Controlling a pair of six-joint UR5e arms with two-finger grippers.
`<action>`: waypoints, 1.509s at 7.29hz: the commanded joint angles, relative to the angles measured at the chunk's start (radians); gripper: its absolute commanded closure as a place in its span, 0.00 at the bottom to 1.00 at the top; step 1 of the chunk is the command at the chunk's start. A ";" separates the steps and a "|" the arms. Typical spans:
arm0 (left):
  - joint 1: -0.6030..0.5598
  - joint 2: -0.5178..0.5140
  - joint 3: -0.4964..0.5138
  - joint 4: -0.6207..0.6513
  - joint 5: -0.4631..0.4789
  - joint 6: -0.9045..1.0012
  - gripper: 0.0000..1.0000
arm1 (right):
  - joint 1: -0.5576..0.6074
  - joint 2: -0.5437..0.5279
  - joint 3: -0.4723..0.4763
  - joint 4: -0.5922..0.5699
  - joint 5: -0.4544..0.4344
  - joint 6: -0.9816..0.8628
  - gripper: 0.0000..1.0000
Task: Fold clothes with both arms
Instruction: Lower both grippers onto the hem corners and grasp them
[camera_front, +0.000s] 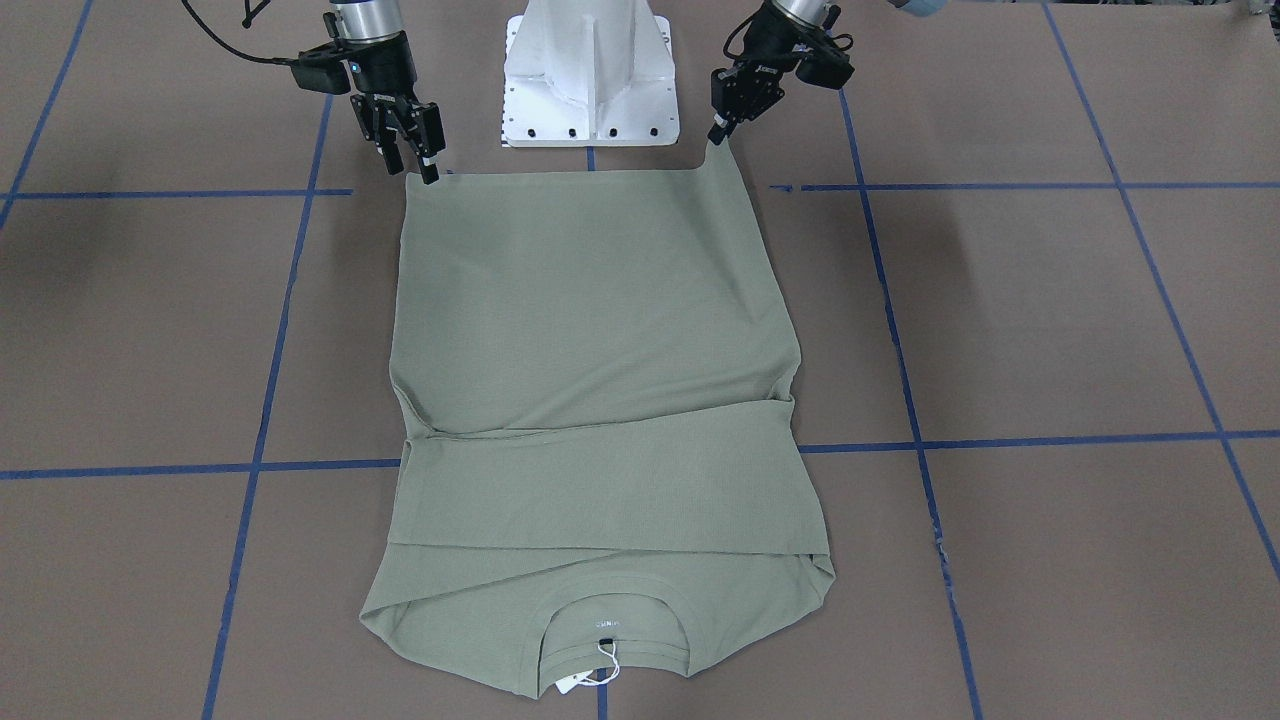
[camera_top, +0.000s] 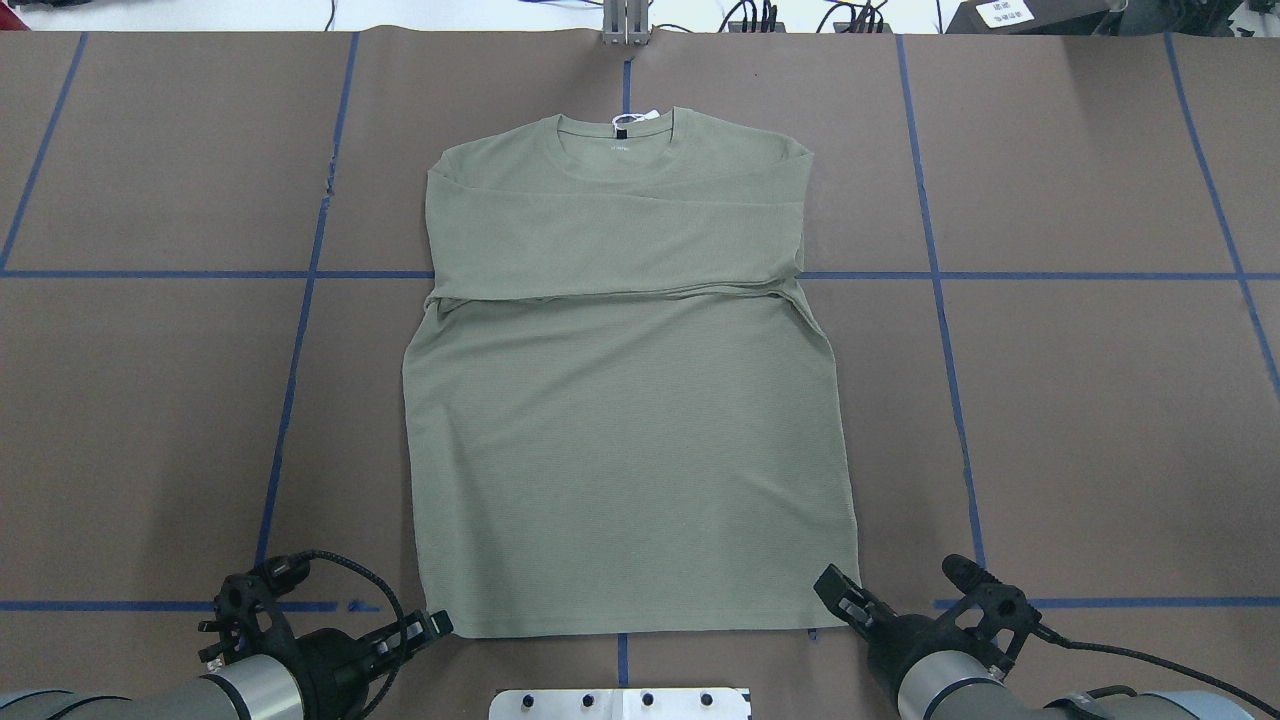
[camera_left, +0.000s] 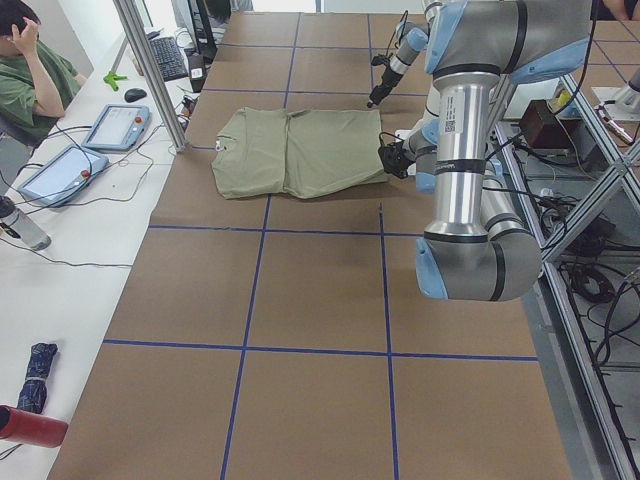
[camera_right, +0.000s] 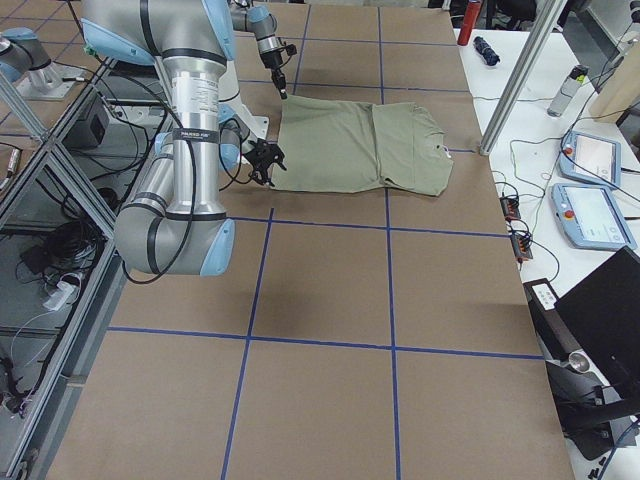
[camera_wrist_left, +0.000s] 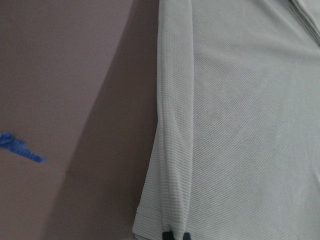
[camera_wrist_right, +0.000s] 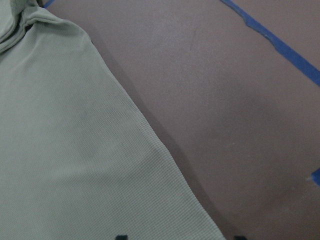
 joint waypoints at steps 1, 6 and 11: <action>0.000 0.001 0.000 -0.002 0.000 0.000 1.00 | -0.010 0.002 -0.015 -0.003 -0.006 0.000 0.28; 0.000 0.003 0.000 -0.003 -0.001 0.000 1.00 | -0.018 0.000 -0.032 -0.006 -0.015 -0.002 0.34; 0.000 0.003 -0.001 -0.005 -0.001 0.000 1.00 | -0.019 0.010 -0.042 -0.006 -0.032 0.001 1.00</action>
